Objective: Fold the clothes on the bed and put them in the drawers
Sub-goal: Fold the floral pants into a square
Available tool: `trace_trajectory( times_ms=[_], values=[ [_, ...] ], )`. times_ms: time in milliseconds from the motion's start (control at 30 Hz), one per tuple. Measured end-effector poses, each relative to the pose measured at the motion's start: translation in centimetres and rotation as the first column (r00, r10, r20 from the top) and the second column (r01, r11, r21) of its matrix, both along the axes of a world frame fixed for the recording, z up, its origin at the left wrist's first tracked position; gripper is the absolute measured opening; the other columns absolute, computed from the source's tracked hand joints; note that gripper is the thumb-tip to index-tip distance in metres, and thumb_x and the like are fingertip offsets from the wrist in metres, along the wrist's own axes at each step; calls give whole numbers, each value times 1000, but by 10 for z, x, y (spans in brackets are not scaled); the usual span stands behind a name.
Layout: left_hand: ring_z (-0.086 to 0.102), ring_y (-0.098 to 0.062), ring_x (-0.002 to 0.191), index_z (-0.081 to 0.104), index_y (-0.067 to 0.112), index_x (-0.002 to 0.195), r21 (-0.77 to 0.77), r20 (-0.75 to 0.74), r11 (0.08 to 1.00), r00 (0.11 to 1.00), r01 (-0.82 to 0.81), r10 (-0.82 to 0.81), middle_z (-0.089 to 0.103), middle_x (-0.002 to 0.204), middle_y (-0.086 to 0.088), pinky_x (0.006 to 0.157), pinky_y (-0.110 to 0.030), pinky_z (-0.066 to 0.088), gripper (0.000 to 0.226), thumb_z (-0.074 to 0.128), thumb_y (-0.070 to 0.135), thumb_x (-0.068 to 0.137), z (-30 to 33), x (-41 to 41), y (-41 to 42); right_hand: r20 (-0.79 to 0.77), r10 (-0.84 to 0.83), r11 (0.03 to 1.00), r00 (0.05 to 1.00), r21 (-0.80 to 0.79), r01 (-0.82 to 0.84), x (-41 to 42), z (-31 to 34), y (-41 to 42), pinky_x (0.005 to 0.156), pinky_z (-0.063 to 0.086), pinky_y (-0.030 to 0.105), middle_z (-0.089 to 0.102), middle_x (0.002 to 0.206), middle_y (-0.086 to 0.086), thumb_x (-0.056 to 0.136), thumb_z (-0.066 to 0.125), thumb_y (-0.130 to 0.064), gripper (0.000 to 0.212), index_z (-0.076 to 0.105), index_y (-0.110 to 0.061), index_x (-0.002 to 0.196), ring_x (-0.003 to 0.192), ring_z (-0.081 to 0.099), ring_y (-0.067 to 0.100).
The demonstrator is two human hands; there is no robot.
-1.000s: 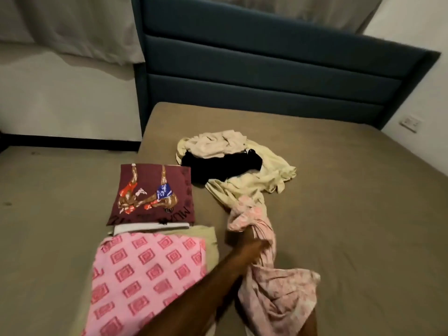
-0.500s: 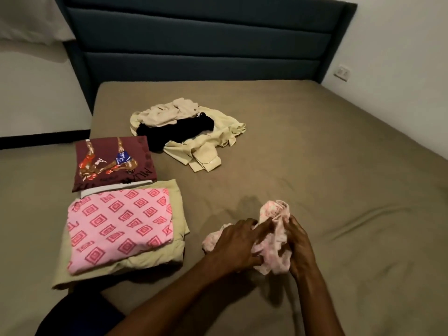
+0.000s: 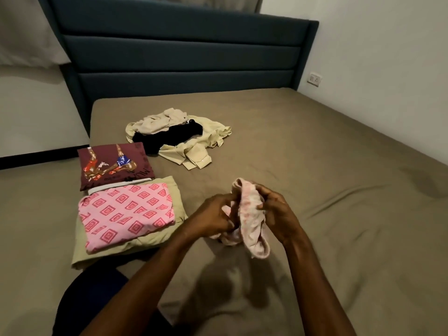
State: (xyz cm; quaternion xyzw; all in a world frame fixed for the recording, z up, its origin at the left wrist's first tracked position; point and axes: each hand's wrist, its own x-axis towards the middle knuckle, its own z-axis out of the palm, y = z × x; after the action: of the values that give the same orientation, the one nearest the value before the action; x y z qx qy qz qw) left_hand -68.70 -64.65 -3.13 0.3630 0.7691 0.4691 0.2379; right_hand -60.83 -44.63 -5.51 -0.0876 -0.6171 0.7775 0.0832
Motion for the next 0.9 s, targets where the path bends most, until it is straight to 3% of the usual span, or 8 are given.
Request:
trace_trajectory(
  times_ms=[100, 233, 333, 433, 500, 667, 800, 900],
  values=[
    [74, -35, 96, 63, 14, 127, 102, 599, 982, 798, -159, 67, 72, 122, -19, 81, -47, 63, 36, 56, 2, 94, -15, -2, -12, 68, 114, 976, 991, 181, -125, 8, -12, -15, 101, 53, 36, 61, 144, 10, 72, 47, 21, 84, 51, -13, 149, 133, 58, 23],
    [73, -32, 101, 73, 11, 118, 14, 700, 929, 667, -370, 255, 75, 115, -14, 91, -54, 58, 34, 63, 33, 94, -64, 12, -23, 143, 187, 946, 972, 241, -217, 31, -53, -37, 104, 48, 38, 57, 145, 14, 74, 50, 32, 88, 44, -10, 151, 138, 54, 22],
    [74, -33, 102, 74, 8, 114, -1, 580, 887, 722, -462, 377, 78, 106, -10, 91, -60, 57, 32, 72, 25, 86, -87, 21, -28, 105, 19, 875, 994, 480, -68, 44, -84, -53, 106, 47, 27, 58, 142, 1, 71, 76, -3, 77, 53, -15, 144, 132, 57, 11],
    [74, -31, 98, 75, 17, 97, 51, 463, 847, 764, -529, 449, 79, 97, -4, 85, -54, 60, 13, 71, 24, 87, -92, 22, -32, -1, -345, 638, 939, 733, 235, 62, -118, -63, 90, 50, 27, 62, 122, 3, 62, 75, -24, 60, 69, -15, 121, 109, 65, 20],
    [74, -26, 91, 71, 20, 87, 58, 362, 838, 793, -543, 489, 77, 90, -1, 81, -55, 60, 25, 72, 41, 75, -86, 22, -35, -42, -509, 525, 860, 777, 348, 77, -128, -68, 81, 46, 25, 64, 112, 3, 67, 70, -24, 46, 74, -13, 111, 100, 66, 23],
    [54, -13, 59, 58, 17, 67, 39, -69, 889, 887, -455, 457, 59, 62, 1, 57, -33, 40, 37, 82, 41, 81, -60, 13, -36, -64, -703, 549, 708, 584, 598, 76, -103, -56, 76, 52, 35, 74, 92, 2, 78, 44, -25, 38, 72, -16, 102, 85, 67, 21],
    [64, -16, 74, 67, 17, 85, -98, -260, 926, 907, -365, 330, 70, 82, -1, 60, -31, 44, 32, 88, 39, 76, -29, -5, -35, 88, -740, 668, 667, 213, 713, 42, -65, -13, 72, 54, 34, 72, 73, 3, 80, 48, 2, 31, 74, -15, 82, 78, 67, 27],
    [65, -24, 95, 64, 22, 103, -382, -605, 799, 779, -465, 164, 69, 105, -3, 69, -31, 43, 21, 75, 33, 90, 2, -21, -34, 128, -706, 707, 697, 187, 682, 31, -20, 22, 63, 53, 31, 72, 66, 6, 77, 48, 16, 39, 76, -9, 78, 71, 66, 28]
  ],
)
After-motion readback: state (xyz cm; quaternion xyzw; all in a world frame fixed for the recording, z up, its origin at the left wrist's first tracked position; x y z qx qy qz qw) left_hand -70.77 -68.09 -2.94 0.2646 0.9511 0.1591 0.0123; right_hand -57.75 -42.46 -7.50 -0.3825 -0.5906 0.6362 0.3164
